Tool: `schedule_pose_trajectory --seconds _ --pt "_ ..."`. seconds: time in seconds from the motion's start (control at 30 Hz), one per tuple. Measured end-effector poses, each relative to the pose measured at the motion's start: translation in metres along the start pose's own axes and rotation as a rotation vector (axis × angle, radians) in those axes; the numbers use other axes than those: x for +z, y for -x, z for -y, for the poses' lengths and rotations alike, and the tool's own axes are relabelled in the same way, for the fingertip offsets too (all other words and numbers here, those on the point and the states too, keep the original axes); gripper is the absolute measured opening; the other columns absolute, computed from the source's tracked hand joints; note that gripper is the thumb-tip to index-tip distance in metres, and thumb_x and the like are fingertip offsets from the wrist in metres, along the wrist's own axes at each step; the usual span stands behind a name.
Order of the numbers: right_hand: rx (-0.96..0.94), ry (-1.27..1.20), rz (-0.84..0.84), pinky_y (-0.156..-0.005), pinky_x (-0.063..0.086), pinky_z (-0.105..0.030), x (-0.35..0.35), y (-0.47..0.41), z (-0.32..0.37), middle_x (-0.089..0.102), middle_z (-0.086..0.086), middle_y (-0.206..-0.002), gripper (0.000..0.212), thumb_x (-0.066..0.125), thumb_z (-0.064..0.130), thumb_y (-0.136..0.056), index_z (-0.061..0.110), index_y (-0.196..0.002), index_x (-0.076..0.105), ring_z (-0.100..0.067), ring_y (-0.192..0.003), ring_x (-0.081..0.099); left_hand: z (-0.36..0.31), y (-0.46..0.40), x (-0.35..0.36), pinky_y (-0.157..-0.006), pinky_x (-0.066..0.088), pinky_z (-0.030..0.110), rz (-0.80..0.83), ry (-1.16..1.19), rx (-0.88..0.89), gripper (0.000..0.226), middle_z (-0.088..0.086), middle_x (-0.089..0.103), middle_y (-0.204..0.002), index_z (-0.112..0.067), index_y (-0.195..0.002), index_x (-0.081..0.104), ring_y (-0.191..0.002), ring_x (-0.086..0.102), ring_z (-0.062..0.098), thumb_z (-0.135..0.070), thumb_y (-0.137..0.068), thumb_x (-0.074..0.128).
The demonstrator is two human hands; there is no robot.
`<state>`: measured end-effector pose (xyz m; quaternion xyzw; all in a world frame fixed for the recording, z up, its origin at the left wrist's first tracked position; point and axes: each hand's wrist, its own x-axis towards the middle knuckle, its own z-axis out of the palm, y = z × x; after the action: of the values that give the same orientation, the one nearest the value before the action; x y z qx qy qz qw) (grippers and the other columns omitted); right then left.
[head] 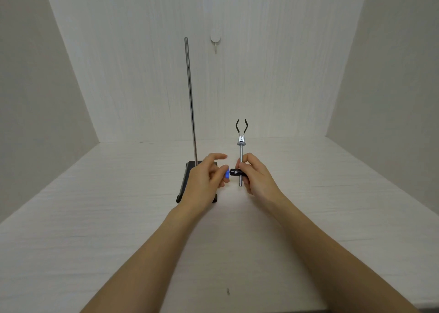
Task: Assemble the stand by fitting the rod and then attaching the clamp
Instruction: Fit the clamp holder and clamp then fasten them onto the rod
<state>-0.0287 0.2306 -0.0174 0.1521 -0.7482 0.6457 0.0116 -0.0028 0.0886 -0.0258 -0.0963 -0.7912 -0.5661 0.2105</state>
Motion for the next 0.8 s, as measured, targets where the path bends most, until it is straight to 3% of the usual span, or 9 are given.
schedule_pose_trajectory --seconds 0.07,0.13,0.2,0.27,0.53,0.63,0.7,0.8 --pt "-0.016 0.009 0.011 -0.044 0.025 -0.015 0.0001 0.0013 0.0009 0.036 0.003 -0.059 0.015 0.038 0.013 -0.095 0.007 -0.084 0.045 -0.009 -0.050 0.028 -0.0002 -0.0009 -0.0008 -0.057 0.045 0.011 -0.062 -0.032 0.011 0.012 -0.001 0.061 -0.062 -0.028 -0.098 0.060 -0.055 0.057 0.001 -0.019 -0.090 0.058" --pt "-0.035 0.007 0.008 -0.043 0.024 -0.015 -0.0001 0.0015 0.0022 0.037 -0.001 -0.061 0.015 0.038 0.012 -0.096 0.010 -0.083 0.045 -0.010 -0.050 0.028 -0.0023 -0.0023 -0.0028 -0.059 0.043 0.010 -0.098 -0.078 0.075 0.013 -0.004 0.062 -0.072 -0.032 -0.089 0.062 -0.062 0.056 0.001 -0.021 -0.084 0.067" --pt "-0.045 -0.001 0.002 -0.042 0.024 -0.015 -0.0004 0.0017 0.0027 0.036 -0.004 -0.062 0.016 0.038 0.012 -0.097 0.008 -0.084 0.047 -0.010 -0.049 0.028 -0.0035 -0.0027 -0.0036 -0.065 0.047 0.012 -0.070 -0.096 0.145 0.017 -0.008 0.062 -0.090 -0.031 -0.087 0.065 -0.075 0.059 0.003 -0.019 -0.079 0.073" --pt "-0.043 -0.015 0.006 -0.041 0.023 -0.017 -0.0007 0.0020 0.0020 0.034 -0.004 -0.061 0.016 0.037 0.012 -0.097 0.006 -0.087 0.049 -0.010 -0.049 0.028 -0.0030 -0.0017 -0.0029 -0.069 0.050 0.014 -0.006 -0.094 0.141 0.020 -0.013 0.062 -0.094 -0.029 -0.089 0.068 -0.081 0.060 0.002 -0.015 -0.078 0.074" --pt "-0.064 -0.019 0.029 -0.046 0.023 -0.024 0.0019 0.0029 -0.0013 0.034 0.003 -0.060 0.020 0.039 0.015 -0.096 0.015 -0.090 0.058 -0.010 -0.051 0.030 -0.0024 -0.0021 -0.0008 -0.055 0.046 0.009 -0.010 0.003 -0.040 0.011 -0.003 0.063 -0.064 -0.015 -0.087 0.067 -0.054 0.058 -0.001 -0.016 -0.092 0.058" --pt "-0.056 -0.019 0.018 -0.046 0.023 -0.025 0.0009 0.0029 -0.0019 0.034 0.003 -0.059 0.020 0.039 0.017 -0.097 0.014 -0.094 0.059 -0.010 -0.049 0.029 -0.0022 -0.0023 -0.0008 -0.051 0.043 0.011 -0.045 -0.032 -0.019 0.006 -0.004 0.058 -0.057 -0.022 -0.087 0.064 -0.048 0.052 0.000 -0.019 -0.090 0.059" --pt "-0.042 -0.030 0.002 -0.046 0.023 -0.023 -0.0007 0.0022 -0.0016 0.034 0.002 -0.060 0.021 0.039 0.017 -0.098 0.012 -0.097 0.059 -0.008 -0.047 0.029 -0.0027 -0.0032 -0.0028 -0.055 0.042 0.011 -0.054 -0.058 0.016 0.006 -0.007 0.059 -0.066 -0.028 -0.086 0.066 -0.055 0.053 0.002 -0.023 -0.084 0.068" --pt "-0.025 -0.052 0.005 -0.045 0.023 -0.022 -0.0007 0.0016 -0.0012 0.035 0.001 -0.060 0.022 0.038 0.015 -0.098 0.008 -0.099 0.058 -0.006 -0.045 0.029 -0.0020 -0.0019 -0.0043 -0.066 0.049 0.012 -0.009 -0.040 0.079 0.022 -0.008 0.063 -0.096 -0.029 -0.088 0.069 -0.078 0.061 0.004 -0.014 -0.075 0.076"
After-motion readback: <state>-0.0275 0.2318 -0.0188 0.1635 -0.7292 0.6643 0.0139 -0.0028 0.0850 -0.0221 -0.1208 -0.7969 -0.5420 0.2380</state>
